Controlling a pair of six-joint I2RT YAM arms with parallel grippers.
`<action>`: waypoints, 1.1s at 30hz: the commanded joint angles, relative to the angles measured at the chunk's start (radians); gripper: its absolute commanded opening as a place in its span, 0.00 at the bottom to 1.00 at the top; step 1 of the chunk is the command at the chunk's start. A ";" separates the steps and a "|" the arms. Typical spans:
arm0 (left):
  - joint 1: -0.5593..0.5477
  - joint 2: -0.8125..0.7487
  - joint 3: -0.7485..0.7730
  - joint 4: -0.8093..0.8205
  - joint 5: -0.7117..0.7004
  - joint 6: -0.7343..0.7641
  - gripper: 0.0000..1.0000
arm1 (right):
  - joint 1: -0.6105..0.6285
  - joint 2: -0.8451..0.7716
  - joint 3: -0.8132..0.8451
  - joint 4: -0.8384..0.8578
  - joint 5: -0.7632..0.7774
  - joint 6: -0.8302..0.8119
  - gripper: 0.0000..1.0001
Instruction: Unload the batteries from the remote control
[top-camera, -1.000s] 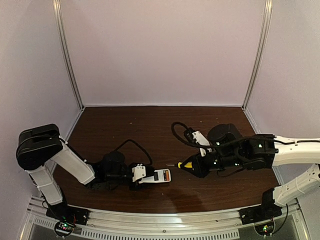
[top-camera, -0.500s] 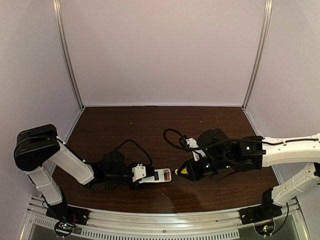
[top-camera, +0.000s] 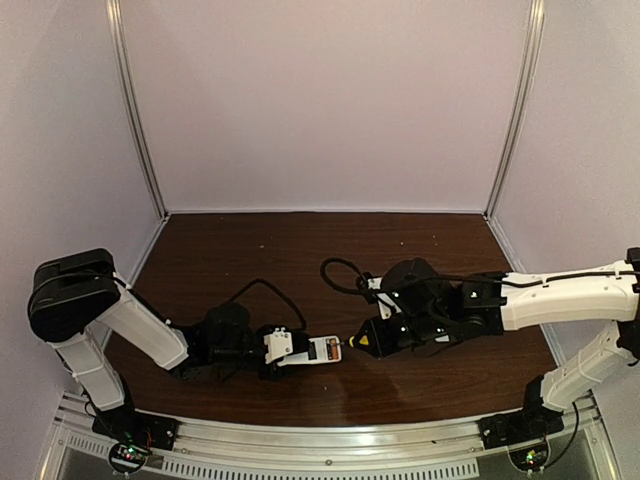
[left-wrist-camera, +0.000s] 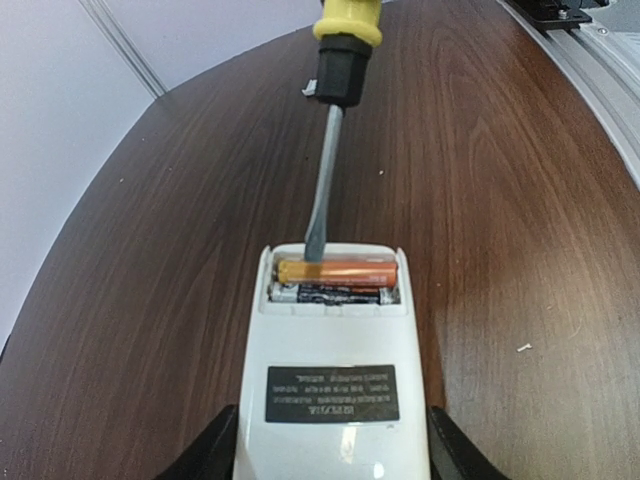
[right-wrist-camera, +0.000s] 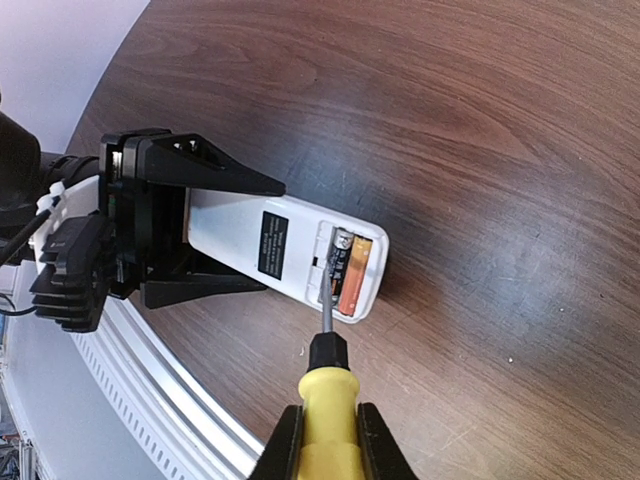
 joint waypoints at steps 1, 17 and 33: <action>-0.007 -0.023 0.010 0.020 -0.014 0.013 0.00 | -0.018 0.020 -0.004 0.013 0.012 0.016 0.00; -0.008 -0.008 0.030 -0.007 -0.035 0.010 0.00 | -0.024 0.073 0.021 0.014 0.048 0.002 0.00; -0.009 0.002 0.039 -0.019 -0.045 0.012 0.00 | -0.023 0.083 0.048 0.026 0.039 -0.010 0.00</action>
